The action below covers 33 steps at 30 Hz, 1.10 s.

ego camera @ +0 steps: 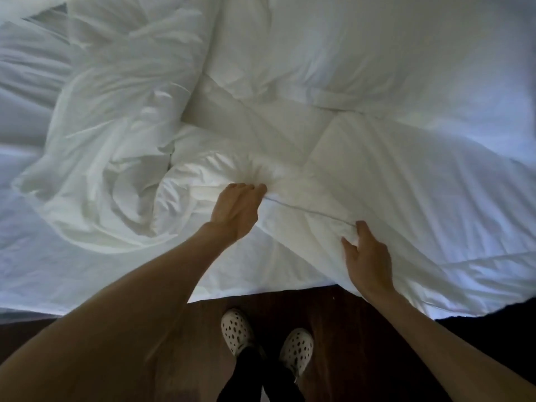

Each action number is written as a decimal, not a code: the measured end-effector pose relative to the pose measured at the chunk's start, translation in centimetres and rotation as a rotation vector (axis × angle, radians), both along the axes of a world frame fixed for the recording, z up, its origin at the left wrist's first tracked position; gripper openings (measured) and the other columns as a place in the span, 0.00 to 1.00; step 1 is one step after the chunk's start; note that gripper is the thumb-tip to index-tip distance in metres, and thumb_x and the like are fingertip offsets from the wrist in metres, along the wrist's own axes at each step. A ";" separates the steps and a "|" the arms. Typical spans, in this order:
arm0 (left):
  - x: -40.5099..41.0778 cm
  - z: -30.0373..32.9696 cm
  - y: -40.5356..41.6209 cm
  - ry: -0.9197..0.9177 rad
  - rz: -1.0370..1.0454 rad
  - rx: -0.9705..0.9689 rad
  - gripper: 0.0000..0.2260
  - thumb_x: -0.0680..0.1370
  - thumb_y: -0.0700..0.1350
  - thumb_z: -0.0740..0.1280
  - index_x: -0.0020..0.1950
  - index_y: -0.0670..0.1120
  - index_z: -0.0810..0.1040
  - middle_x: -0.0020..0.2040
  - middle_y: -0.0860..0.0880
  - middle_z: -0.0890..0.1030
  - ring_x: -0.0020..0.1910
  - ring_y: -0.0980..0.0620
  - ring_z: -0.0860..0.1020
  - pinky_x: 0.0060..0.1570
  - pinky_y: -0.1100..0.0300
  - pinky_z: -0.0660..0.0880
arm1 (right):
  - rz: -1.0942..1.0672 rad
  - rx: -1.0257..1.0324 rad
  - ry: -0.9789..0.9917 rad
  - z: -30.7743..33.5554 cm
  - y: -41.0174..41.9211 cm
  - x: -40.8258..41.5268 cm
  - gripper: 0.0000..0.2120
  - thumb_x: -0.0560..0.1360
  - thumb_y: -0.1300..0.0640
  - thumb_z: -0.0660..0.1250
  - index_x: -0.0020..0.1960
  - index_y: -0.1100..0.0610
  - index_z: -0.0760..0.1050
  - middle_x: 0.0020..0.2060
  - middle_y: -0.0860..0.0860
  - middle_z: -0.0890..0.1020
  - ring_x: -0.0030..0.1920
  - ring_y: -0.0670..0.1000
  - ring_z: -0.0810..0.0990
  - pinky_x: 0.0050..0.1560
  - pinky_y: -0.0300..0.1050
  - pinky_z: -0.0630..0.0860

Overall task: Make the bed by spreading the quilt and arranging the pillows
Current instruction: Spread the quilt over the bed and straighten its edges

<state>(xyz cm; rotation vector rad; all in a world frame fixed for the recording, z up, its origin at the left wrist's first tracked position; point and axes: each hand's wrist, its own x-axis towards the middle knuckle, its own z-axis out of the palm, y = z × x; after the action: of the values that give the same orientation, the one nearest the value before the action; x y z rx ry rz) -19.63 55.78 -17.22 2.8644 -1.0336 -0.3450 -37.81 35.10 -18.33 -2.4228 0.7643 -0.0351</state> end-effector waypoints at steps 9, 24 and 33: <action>-18.0 -2.6 14.8 0.402 -0.088 0.395 0.09 0.83 0.47 0.52 0.58 0.49 0.70 0.52 0.44 0.84 0.50 0.40 0.82 0.44 0.52 0.72 | 0.671 -0.335 0.246 -4.3 4.7 -14.2 0.15 0.62 0.63 0.77 0.47 0.53 0.80 0.26 0.50 0.79 0.24 0.53 0.78 0.27 0.44 0.75; -19.5 1.7 21.3 0.356 -0.176 0.379 0.29 0.76 0.71 0.41 0.55 0.51 0.69 0.44 0.50 0.81 0.43 0.45 0.80 0.42 0.53 0.67 | 0.751 -0.240 0.372 -3.3 14.7 -12.4 0.25 0.54 0.52 0.83 0.47 0.55 0.79 0.36 0.52 0.80 0.35 0.55 0.79 0.35 0.50 0.78; -23.7 -0.4 23.4 0.698 -0.241 0.408 0.20 0.80 0.61 0.59 0.60 0.45 0.71 0.59 0.41 0.78 0.59 0.37 0.77 0.57 0.46 0.71 | 0.788 -0.304 0.641 -5.8 18.7 -17.6 0.21 0.42 0.61 0.83 0.31 0.55 0.78 0.23 0.53 0.77 0.22 0.56 0.77 0.24 0.51 0.76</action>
<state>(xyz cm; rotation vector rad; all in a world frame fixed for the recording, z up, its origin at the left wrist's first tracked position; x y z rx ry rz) -43.35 79.19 -17.64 2.5366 -1.2370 -1.5895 -55.40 53.77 -24.10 -2.8821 -0.0183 1.0306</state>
